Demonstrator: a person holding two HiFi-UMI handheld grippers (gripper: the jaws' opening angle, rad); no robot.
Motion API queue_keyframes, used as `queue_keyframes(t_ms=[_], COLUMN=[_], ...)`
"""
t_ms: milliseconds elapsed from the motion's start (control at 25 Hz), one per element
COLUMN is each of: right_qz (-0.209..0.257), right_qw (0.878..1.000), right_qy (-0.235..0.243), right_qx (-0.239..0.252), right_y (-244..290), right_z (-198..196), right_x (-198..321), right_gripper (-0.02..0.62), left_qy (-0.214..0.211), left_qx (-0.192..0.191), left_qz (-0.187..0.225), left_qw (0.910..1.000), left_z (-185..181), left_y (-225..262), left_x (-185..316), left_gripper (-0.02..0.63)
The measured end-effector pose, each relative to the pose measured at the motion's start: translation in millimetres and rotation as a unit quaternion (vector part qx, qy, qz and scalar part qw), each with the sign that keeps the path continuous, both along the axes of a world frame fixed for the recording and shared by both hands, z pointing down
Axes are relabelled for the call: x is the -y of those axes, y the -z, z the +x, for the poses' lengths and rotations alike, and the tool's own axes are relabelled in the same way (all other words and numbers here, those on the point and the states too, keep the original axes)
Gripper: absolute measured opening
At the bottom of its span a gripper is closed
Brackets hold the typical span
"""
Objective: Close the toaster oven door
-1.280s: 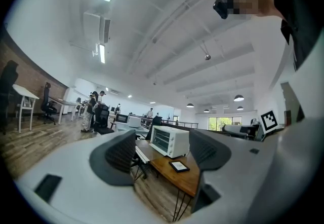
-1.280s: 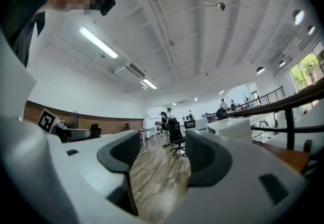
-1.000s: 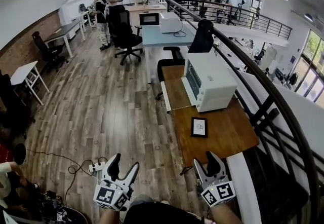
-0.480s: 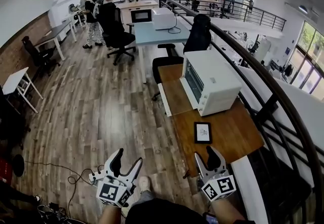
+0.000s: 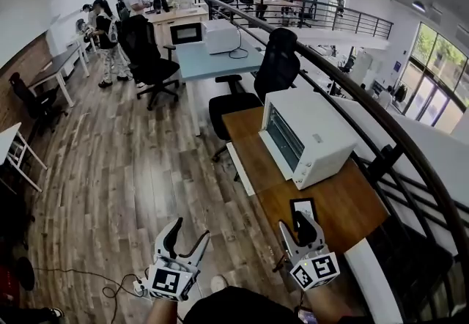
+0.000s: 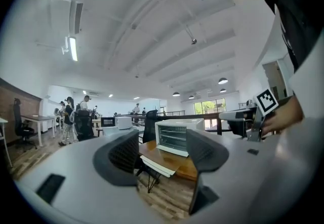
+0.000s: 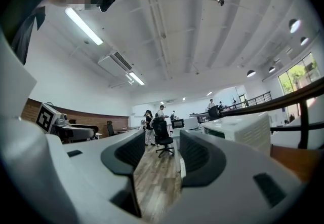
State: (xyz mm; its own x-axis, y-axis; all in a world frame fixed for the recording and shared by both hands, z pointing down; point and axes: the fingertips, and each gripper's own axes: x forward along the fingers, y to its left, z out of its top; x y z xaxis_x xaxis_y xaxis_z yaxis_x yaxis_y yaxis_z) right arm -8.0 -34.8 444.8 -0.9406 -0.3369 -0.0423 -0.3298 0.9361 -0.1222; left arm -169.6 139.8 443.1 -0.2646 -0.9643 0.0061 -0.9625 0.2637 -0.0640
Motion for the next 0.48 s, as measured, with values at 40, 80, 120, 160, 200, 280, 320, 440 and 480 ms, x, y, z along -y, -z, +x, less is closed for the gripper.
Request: queue_keyframes(t_ms=[40,80,120,160,200,280,320,440,480], right_qz=[0.0,0.0,0.0,-0.001,-0.002,-0.005,-0.007,-0.013,-0.015], right_qw=[1.0,1.0,1.0,1.0,0.999,0.999,0.999,0.997,0.997], right_qy=[-0.005,-0.01,-0.016,-0.021,-0.027,-0.037,-0.04,-0.047,-0.05], right_qx=[-0.003,-0.006,-0.011,-0.016,-0.021,-0.03,-0.034,-0.051,-0.057], right_y=[-2,-4,-6,-9,-12,-19,-22,-34,-39], right_z=[-7,-14,-21,-26,-31,-39,-44,-55,-58], right_x=[3,6,9,12,15,19,21,26,28], right_gripper=[0.213,0.213,0.213,0.212,0.212,0.212,0.212,0.21,0.21], left_qy=[-0.007,-0.015,-0.023,-0.032,-0.04,-0.056,-0.062,-0.076,-0.079], left_qx=[0.002,0.002,-0.001,-0.004,-0.007,-0.011,-0.013,-0.028,-0.033], left_qz=[-0.007,-0.012,-0.016,-0.02,-0.026,-0.038,-0.043,-0.058,-0.062], left_qw=[0.9999,0.9998,0.9996,0.9993,0.9988,0.9977,0.997,0.995,0.9944], left_z=[-10,-19,-27,-34,-40,-50,-55,-66,-69], left_y=[-3,-6,-8,-11,-14,-23,-28,-44,-50], left_x=[5,10,15,20,25,34,39,51,55], left_gripper=[0.298,0.298,0.298,0.298,0.298,0.298,0.298,0.298,0.298])
